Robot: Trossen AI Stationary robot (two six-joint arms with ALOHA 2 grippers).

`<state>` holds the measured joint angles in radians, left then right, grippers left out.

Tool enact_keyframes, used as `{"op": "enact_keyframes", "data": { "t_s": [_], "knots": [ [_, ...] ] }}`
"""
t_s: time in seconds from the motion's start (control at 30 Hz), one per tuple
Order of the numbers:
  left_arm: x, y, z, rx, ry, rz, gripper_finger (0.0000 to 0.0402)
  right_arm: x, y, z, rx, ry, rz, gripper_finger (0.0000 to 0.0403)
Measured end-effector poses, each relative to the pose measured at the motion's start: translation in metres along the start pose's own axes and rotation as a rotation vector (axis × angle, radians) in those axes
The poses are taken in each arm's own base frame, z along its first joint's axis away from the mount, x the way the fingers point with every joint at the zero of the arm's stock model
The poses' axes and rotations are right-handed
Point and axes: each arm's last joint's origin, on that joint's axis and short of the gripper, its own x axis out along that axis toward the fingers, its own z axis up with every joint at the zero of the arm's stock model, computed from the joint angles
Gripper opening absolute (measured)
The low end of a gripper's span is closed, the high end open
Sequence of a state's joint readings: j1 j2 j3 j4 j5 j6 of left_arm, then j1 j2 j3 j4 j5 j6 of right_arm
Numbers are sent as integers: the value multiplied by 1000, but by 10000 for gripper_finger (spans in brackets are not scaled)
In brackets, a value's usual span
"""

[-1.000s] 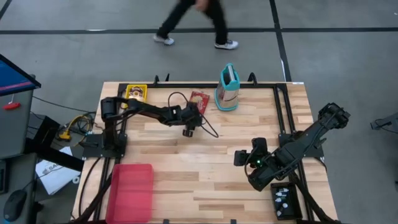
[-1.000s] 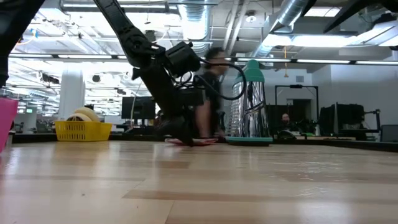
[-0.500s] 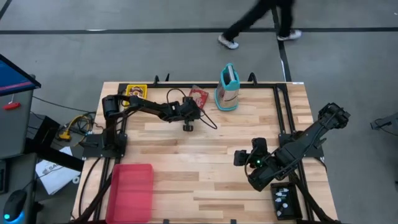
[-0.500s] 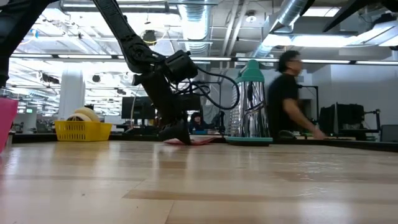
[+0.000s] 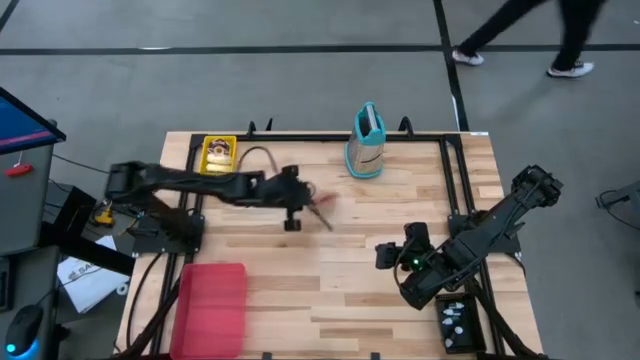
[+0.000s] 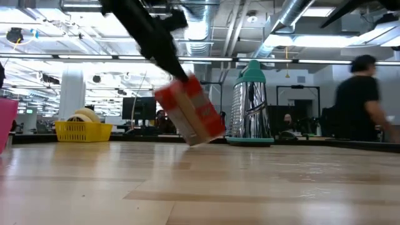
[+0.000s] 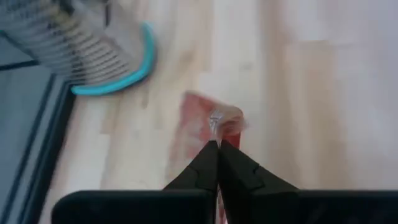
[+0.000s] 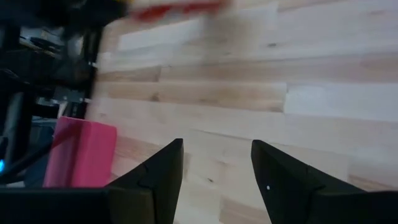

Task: Pick & Place Food Item
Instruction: Put the red popcorn bag in the red bin

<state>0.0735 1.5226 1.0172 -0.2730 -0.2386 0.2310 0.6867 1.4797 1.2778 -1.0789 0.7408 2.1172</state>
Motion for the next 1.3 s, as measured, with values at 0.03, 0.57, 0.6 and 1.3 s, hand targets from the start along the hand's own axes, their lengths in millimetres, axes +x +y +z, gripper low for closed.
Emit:
{"op": "enact_keyframes", "data": {
  "t_s": [0.03,0.57,0.6,1.3],
  "knots": [
    [-15,-6,3,-2,-13,-20,0,0,0,0,-3,-9,9,182],
    [-203,-108,-1,-163,-80,-489,0,-5,3,-5,-95,-44,92,182],
    [-210,-112,-1,-169,-55,-504,0,-5,4,-6,-102,-44,101,182],
    [-274,-142,-30,-222,481,-472,0,-7,8,-9,-162,-32,140,182]
  ]
}}
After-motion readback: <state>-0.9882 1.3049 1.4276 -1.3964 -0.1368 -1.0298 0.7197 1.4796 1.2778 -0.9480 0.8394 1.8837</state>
